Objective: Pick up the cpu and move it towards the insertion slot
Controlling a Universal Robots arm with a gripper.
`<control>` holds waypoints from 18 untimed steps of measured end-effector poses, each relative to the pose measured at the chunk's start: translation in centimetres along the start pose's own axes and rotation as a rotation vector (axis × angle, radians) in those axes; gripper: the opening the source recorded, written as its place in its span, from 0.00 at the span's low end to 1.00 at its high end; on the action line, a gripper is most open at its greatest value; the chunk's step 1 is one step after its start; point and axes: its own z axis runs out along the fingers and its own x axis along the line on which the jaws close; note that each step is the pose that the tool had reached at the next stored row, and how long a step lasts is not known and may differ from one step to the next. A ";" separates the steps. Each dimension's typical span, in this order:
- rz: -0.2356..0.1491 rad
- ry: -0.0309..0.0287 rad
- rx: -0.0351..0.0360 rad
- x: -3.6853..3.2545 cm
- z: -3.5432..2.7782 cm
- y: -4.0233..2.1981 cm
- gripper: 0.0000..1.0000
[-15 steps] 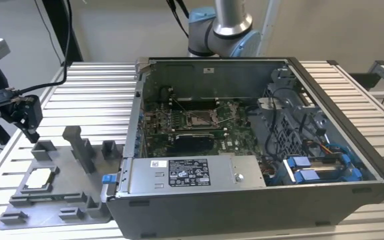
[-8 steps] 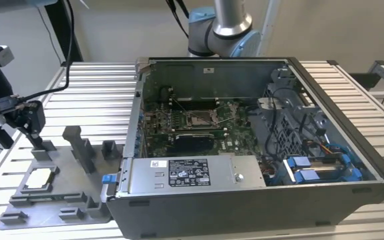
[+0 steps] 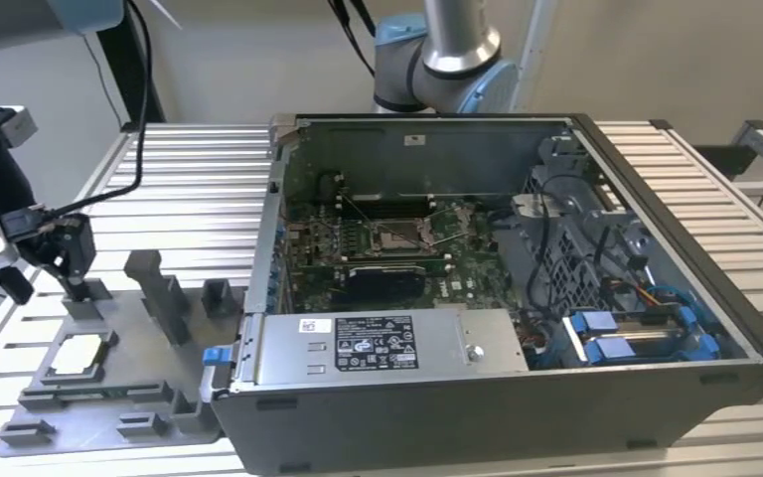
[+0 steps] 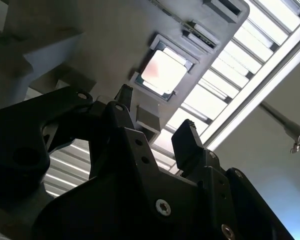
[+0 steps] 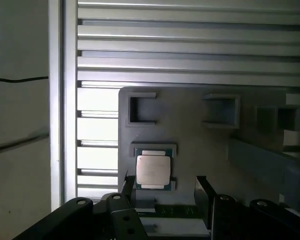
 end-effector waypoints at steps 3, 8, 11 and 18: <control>0.006 0.0000 0.0000 0.02 0.54 -0.06 1.00; 0.008 -0.0001 0.0002 0.27 1.36 -0.18 1.00; 0.008 -0.0002 0.0001 0.36 1.92 -0.30 1.00; 0.008 -0.0002 0.0001 0.47 3.19 -0.77 1.00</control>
